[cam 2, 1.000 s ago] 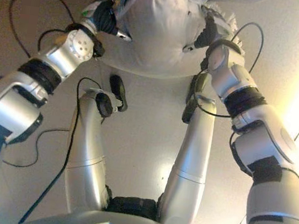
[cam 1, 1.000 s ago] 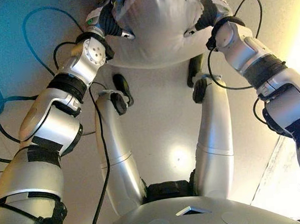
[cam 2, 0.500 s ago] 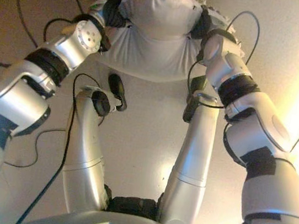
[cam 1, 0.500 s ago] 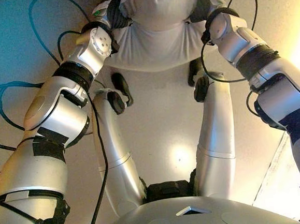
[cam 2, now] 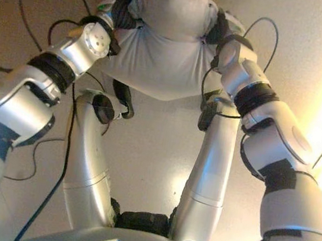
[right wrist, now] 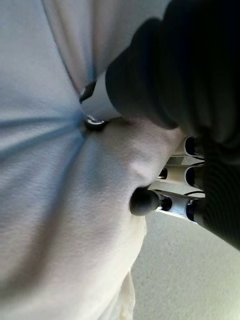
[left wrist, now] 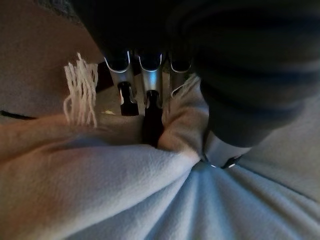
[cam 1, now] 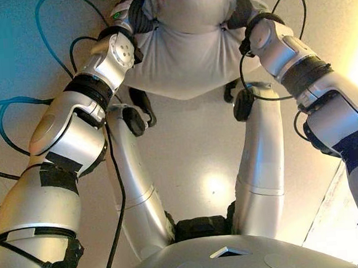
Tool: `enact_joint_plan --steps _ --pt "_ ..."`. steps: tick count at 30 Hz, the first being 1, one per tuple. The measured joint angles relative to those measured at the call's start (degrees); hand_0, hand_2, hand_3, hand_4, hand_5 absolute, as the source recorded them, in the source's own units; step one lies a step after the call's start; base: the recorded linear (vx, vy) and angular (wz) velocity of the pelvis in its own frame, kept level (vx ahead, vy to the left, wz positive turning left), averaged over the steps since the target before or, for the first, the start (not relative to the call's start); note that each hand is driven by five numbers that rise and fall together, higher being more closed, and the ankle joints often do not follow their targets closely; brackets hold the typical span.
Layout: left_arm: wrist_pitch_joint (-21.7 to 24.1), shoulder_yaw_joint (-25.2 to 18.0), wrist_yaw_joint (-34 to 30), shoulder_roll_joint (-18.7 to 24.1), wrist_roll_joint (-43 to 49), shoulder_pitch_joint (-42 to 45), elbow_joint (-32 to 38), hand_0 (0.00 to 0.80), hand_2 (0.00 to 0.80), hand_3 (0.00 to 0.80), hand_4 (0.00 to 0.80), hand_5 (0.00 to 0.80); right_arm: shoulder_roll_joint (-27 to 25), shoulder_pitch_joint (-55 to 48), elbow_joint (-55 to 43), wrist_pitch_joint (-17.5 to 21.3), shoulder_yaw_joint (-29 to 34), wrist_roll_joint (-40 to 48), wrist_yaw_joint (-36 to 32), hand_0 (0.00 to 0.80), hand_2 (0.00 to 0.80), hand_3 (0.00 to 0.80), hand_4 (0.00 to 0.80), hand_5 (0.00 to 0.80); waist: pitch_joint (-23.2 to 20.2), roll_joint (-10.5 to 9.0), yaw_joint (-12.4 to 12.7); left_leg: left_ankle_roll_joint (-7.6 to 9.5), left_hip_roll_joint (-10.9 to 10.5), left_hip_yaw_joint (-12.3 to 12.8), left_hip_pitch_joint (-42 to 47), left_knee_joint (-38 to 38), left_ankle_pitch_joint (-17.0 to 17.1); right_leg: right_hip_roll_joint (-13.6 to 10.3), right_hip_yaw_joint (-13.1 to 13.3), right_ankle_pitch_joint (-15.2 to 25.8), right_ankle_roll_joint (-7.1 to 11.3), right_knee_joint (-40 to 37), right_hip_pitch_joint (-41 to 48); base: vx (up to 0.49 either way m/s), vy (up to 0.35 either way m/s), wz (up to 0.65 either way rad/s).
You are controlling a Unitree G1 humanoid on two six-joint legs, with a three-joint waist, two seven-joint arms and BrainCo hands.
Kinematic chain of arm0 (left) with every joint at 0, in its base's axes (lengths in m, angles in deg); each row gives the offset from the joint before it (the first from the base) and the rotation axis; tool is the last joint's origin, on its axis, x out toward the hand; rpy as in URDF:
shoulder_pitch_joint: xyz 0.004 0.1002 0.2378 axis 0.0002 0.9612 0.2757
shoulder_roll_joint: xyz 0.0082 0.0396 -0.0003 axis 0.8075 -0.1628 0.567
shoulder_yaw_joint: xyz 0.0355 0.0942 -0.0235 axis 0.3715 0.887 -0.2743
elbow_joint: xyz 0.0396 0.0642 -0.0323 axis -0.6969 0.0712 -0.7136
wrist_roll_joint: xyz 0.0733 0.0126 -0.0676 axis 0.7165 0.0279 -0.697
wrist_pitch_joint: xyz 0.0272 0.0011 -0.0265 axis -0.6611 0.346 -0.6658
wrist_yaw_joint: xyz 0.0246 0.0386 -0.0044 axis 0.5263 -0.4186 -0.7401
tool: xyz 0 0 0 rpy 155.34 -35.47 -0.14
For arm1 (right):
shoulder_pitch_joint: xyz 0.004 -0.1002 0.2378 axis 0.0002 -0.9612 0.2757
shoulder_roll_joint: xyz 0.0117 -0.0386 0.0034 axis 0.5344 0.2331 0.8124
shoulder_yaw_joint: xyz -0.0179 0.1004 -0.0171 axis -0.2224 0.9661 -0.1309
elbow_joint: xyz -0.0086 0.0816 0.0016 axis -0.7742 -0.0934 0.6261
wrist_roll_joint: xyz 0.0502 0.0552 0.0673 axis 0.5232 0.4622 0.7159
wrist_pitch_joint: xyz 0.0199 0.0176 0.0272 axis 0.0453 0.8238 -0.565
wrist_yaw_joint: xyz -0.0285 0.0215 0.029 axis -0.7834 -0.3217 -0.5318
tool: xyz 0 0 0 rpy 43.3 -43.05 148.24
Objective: Pick up the cushion and take it to the sofa
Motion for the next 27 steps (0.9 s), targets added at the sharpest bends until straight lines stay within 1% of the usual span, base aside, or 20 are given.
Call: enact_joint_plan --steps 2,5,7,8,10,12,15,17,19,22,24,25,26,27 --pt "0.2 -2.4 1.1 0.1 -0.2 2.3 2.1 0.8 0.8 0.8 0.8 0.8 -0.8 -2.6 -2.8 0.1 1.1 1.8 1.9 0.8 0.8 0.8 0.8 0.8 0.0 -0.01 -0.1 0.12 0.1 0.2 2.0 -1.9 0.1 0.2 -0.1 0.3 0.33 -2.1 2.2 0.004 0.033 -0.06" --pt "0.9 -6.1 3.4 0.1 0.1 9.0 6.7 0.8 0.8 0.8 0.8 0.8 -1.0 -10.3 -7.8 1.5 4.7 3.2 5.0 0.8 0.8 0.8 0.8 0.8 0.1 -0.03 -0.5 -0.03 0.2 1.6 8.7 -7.2 0.9 0.5 -0.6 1.2 1.12 -8.0 9.1 0.002 0.047 -0.08" --pt "1.4 -8.5 5.0 0.1 0.4 13.6 9.9 0.8 0.8 0.8 0.8 0.8 -1.0 -15.5 -10.9 3.2 6.8 3.4 6.3 0.8 0.8 0.8 0.8 0.8 0.1 -0.05 -1.0 0.23 0.2 2.3 13.5 -10.9 1.1 0.5 -0.8 1.7 1.73 -12.0 14.1 0.008 0.04 -0.02" --pt "1.5 -8.9 5.8 0.4 0.7 15.0 11.1 0.8 0.8 0.8 0.8 0.8 -1.1 -17.1 -12.1 4.1 7.3 3.6 6.8 0.8 0.8 0.8 0.8 0.8 0.1 -0.06 -1.4 0.37 0.1 2.6 15.4 -12.4 1.4 0.5 -0.9 1.9 2.04 -13.6 16.1 0.0 0.0 0.0" --pt "1.5 -10.6 6.9 0.5 1.1 17.2 13.6 0.8 0.8 0.8 0.8 0.8 -1.3 -21.0 -15.2 6.2 10.2 3.9 7.5 0.8 0.8 0.8 0.8 0.8 0.1 -0.07 -1.6 0.52 -0.2 3.1 18.8 -15.3 1.9 0.6 -1.1 2.5 2.62 -16.8 19.8 0.017 0.008 0.0" --pt "1.4 -11.4 7.3 1.1 1.9 18.1 15.3 0.8 0.8 0.8 0.8 0.8 -1.4 -23.4 -17.4 7.8 12.0 4.7 7.6 0.8 0.8 0.8 0.8 0.8 0.1 -0.11 -1.7 0.54 -0.3 3.5 22.2 -17.8 2.2 0.6 -1.4 3.0 3.03 -19.6 23.5 0.054 0.014 -0.02" --pt "1.4 -13.2 7.4 1.8 2.0 20.5 18.5 0.8 0.8 0.8 0.8 0.8 -1.7 -26.9 -20.6 9.3 14.2 4.8 6.9 0.8 0.8 0.8 0.8 0.8 0.2 -0.32 -1.9 0.24 -0.6 3.9 28.9 -22.2 3.0 0.6 -1.6 3.6 3.39 -23.7 30.4 0.092 0.014 0.02" --pt "1.4 -14.7 7.1 2.1 1.5 22.7 20.3 0.8 0.8 0.8 0.8 0.8 -1.7 -28.3 -21.3 9.9 14.6 4.8 5.8 0.8 0.8 0.8 0.8 0.8 0.4 -0.66 -2.1 0.09 -1.0 4.5 34.0 -25.9 3.7 0.5 -1.9 3.8 3.44 -26.6 35.1 0.083 0.005 0.02" --pt "1.4 -15.2 6.5 2.4 -0.4 25.5 22.2 0.8 0.8 0.8 0.8 0.8 -1.8 -30.9 -23.1 10.1 15.3 4.8 4.8 0.8 0.8 0.8 0.8 0.8 0.4 -0.77 -2.2 -0.36 -1.4 4.7 39.6 -30.3 4.7 0.6 -2.4 4.3 3.42 -30.1 40.6 0.191 -0.025 0.06" --pt "1.4 -16.3 3.9 2.8 -1.2 28.6 24.0 0.8 0.8 0.8 0.8 0.8 -2.1 -34.0 -24.8 10.2 15.9 5.4 2.9 0.8 0.8 0.8 0.8 0.8 0.3 -1.39 -1.8 -1.29 -2.2 4.4 48.8 -36.9 6.6 0.4 -3.5 4.5 3.28 -34.9 49.6 0.205 -0.016 0.12" --pt "1.5 -17.3 2.6 3.1 -3.1 29.3 24.7 0.8 0.8 0.8 0.8 0.8 -2.3 -34.5 -25.5 10.5 16.7 6.0 1.6 0.8 0.8 0.8 0.8 0.8 -0.1 -1.94 -1.6 -1.69 -2.7 4.4 53.3 -40.4 7.6 0.5 -3.8 4.7 3.14 -37.6 53.6 0.123 0.04 0.01" --pt "1.6 -17.6 2.3 3.4 -4.3 29.3 24.9 0.8 0.8 0.8 0.8 0.8 -2.4 -34.4 -26.2 10.5 17.2 6.1 1.0 0.8 0.8 0.8 0.8 0.8 -0.4 -2.3 -1.5 -2.06 -3.3 3.8 54.8 -41.5 7.9 0.7 -3.8 5.1 2.97 -38.6 54.6 0.135 0.084 -0.14" --pt "1.7 -18.2 1.7 3.8 -5.5 29.3 24.9 0.8 0.8 0.8 0.8 0.8 -2.5 -33.8 -26.6 10.5 17.4 6.1 0.4 0.8 0.8 0.8 0.8 0.8 -0.5 -2.55 -0.9 -2.35 -3.9 2.1 55.7 -42.6 8.1 0.9 -3.7 5.7 2.87 -39.3 55.3 0.122 0.104 -0.24" --pt "1.7 -18.8 1.3 4.2 -6.5 29.3 25.0 0.8 0.8 0.8 0.8 0.8 -2.5 -32.9 -26.7 10.5 17.7 6.1 -0.1 0.8 0.8 0.8 0.8 0.8 -0.5 -2.62 -0.8 -2.39 -4.4 1.0 56.4 -43.2 8.1 1.3 -3.5 6.3 2.78 -40.3 56.0 0.146 0.136 -0.33"
